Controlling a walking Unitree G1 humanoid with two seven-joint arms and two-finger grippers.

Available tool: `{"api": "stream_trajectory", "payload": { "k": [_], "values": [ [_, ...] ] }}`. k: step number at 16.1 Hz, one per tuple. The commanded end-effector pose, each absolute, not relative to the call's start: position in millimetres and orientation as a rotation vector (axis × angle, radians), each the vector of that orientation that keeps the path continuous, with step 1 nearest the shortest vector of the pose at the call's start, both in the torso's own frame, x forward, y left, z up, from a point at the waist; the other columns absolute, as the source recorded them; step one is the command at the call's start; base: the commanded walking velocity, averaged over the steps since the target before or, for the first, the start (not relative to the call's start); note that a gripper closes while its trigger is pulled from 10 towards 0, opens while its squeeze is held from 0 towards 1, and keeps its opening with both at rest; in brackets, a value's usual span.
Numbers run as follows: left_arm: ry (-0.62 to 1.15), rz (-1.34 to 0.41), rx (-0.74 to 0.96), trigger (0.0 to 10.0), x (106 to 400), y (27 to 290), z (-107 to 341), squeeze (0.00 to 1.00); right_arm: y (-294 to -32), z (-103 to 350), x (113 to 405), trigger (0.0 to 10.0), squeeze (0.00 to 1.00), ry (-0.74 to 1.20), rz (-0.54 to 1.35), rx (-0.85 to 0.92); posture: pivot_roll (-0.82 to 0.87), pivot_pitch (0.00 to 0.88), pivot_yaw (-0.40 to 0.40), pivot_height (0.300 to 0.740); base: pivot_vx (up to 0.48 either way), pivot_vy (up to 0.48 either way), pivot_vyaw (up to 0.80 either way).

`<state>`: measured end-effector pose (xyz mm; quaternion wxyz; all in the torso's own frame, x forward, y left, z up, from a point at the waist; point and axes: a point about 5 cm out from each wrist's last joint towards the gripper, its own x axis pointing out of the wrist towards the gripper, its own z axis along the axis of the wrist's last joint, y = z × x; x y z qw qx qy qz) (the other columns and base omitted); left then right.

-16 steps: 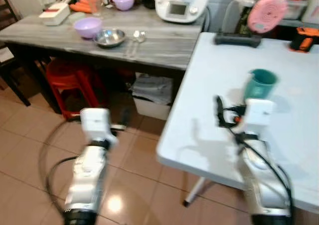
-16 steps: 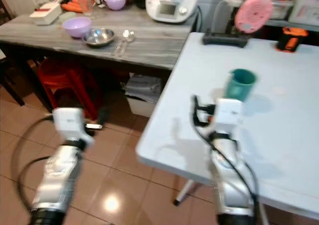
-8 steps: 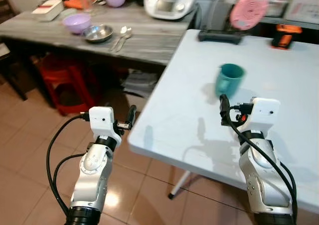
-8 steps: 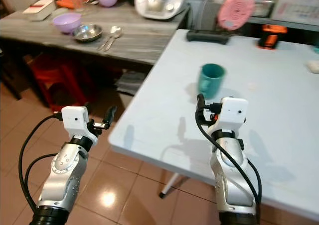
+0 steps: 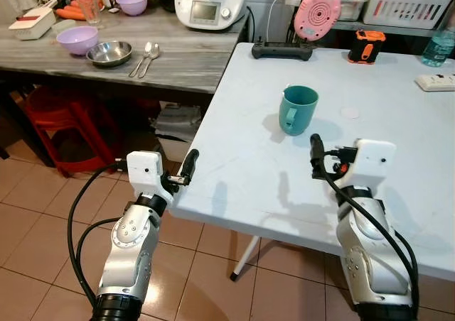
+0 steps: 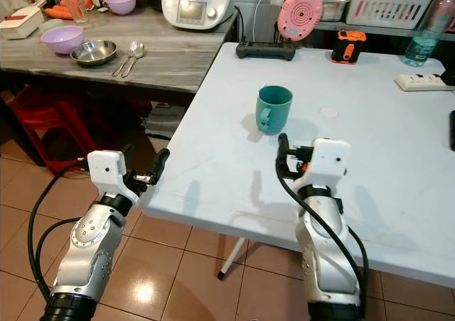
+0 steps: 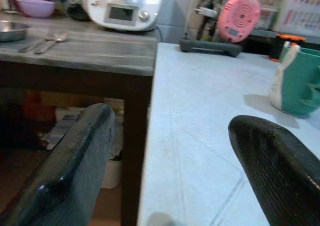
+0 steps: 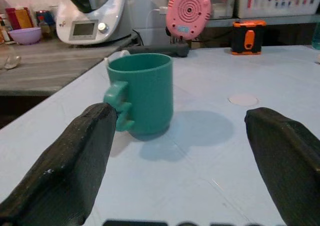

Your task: Setting the table

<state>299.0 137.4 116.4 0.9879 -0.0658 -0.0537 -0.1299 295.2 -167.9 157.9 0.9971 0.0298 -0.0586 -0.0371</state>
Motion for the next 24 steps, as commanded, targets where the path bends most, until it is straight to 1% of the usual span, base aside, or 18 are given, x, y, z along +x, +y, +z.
{"api": "stream_trajectory", "payload": {
  "k": [1,7,13,24],
  "values": [
    [-0.116,-0.284,-0.139,10.0,297,136,118,0.00,-165,159,299,10.0,0.00,-0.115,-0.067,0.062,-0.08,0.094,0.045,0.740,0.251,0.000,0.00],
    [-0.121,-0.318,-0.155,10.0,293,133,119,0.00,-163,160,306,10.0,0.00,-0.112,-0.063,0.055,-0.07,0.103,0.044,0.740,0.316,0.000,0.00],
    [-0.110,-0.331,-0.160,10.0,291,130,117,0.00,-159,149,308,10.0,0.00,-0.061,-0.043,0.048,-0.07,0.105,0.040,0.740,0.386,0.000,0.00],
    [-0.085,-0.332,-0.170,10.0,289,130,113,0.00,-158,143,307,10.0,0.00,-0.033,-0.030,0.022,-0.07,0.103,0.030,0.740,0.000,0.000,0.00]
  ]
}}
